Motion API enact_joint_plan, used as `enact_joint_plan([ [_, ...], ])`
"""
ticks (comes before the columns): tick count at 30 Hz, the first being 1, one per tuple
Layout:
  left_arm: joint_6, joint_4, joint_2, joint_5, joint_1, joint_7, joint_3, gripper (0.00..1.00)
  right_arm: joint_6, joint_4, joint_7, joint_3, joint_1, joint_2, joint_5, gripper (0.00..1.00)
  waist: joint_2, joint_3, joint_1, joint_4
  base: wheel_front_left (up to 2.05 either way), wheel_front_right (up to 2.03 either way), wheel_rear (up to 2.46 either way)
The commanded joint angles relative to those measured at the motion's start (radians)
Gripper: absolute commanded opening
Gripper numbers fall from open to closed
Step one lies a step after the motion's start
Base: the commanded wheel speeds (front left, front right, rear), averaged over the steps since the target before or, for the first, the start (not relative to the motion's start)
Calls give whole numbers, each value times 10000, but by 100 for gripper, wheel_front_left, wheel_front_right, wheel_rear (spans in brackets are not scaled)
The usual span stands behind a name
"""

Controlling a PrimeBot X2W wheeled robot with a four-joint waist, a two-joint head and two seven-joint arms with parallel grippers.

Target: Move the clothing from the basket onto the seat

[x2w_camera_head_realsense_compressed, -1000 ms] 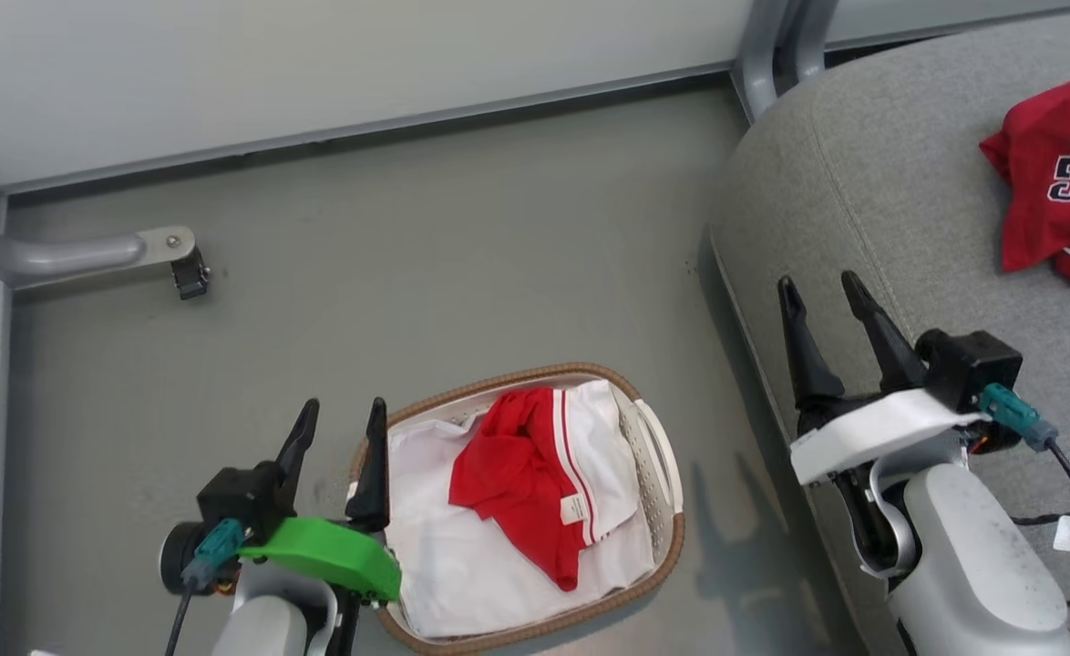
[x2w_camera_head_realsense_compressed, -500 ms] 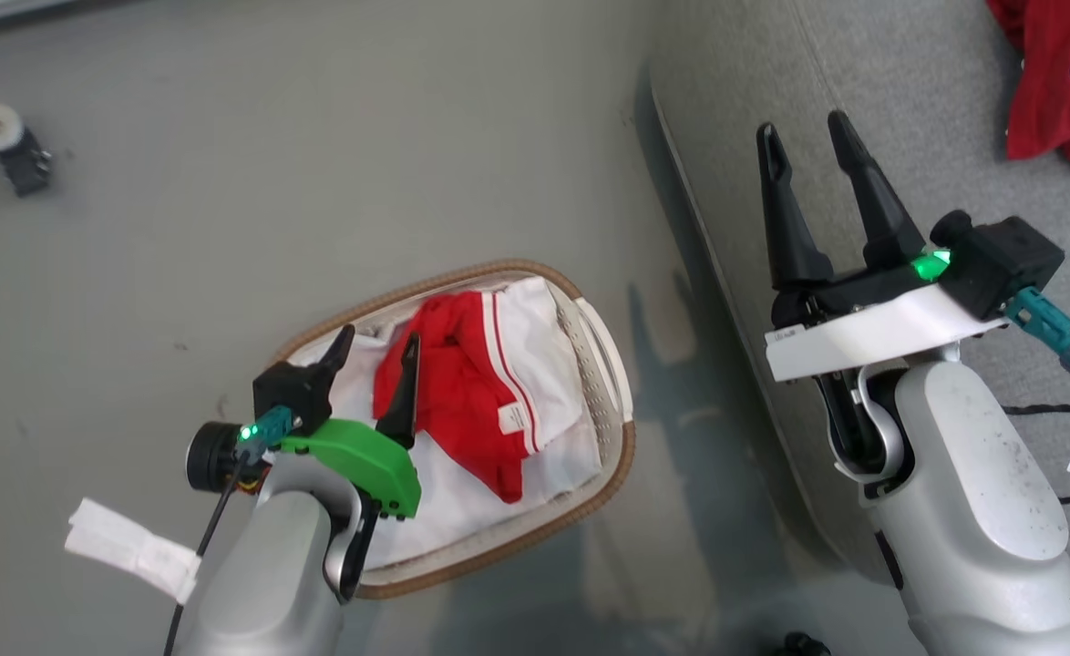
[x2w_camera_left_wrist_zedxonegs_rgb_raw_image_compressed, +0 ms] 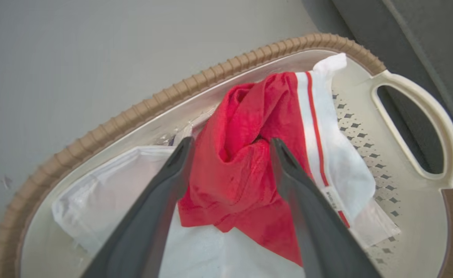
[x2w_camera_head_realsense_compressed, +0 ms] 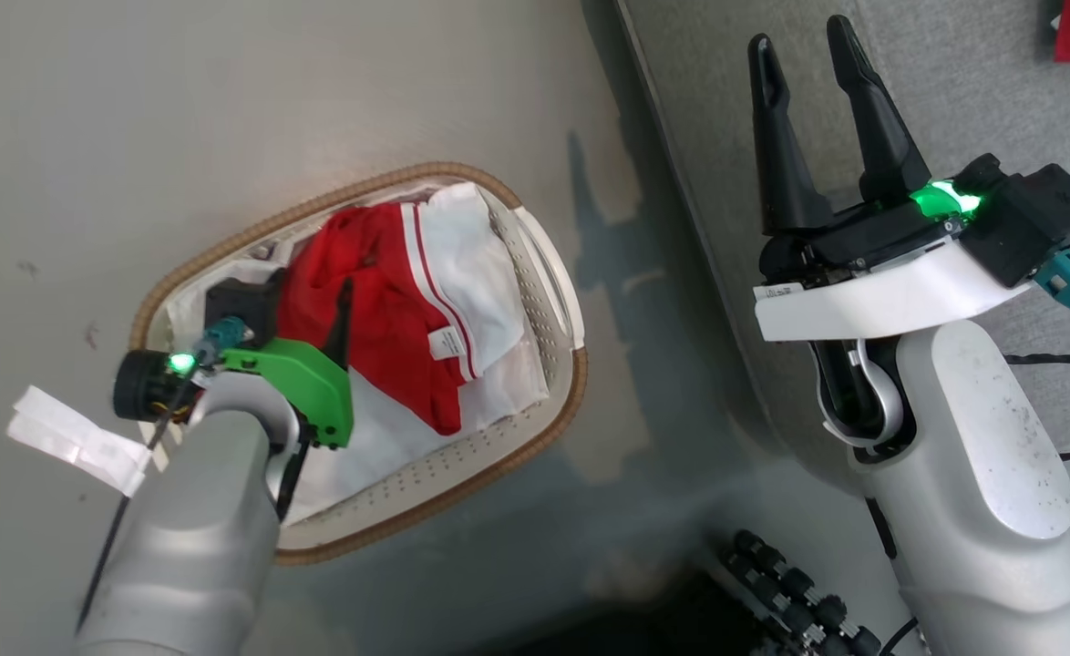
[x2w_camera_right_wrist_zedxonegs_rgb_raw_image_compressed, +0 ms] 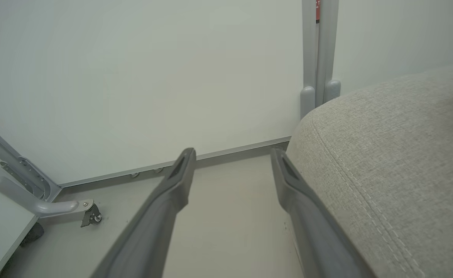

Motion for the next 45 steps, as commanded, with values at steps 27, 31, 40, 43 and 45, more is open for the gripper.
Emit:
enact_joint_plan([
  [27, -12, 393, 352, -248, -1116, 2, -717, 0, -10, -71, 2, 191, -253, 20, 556, 100, 0, 1483, -2, -745, 0, 0, 0],
  [31, -13, 69, 215, -419, -720, 2, -687, 0, -10, 173, 2, 147, -134, 19, 440, 100, 0, 1053, -2, -583, 0, 0, 0],
  [40, -12, -867, -50, -979, 547, 2, -980, 0, -10, 853, 2, 283, 185, 10, 75, 100, 0, -339, -2, 74, 0, 0, 0],
  [43, -12, -1268, -129, -1131, 1025, 2, -1007, 0, -12, 1086, 0, 313, 324, -98, 0, 100, 0, -894, -2, 386, 0, 0, 0],
  [45, -12, -1582, -152, -1212, 1378, 2, -941, 0, -12, 1232, 2, 300, 479, -133, -39, 100, 0, -1295, -2, 602, 0, 0, 0],
])
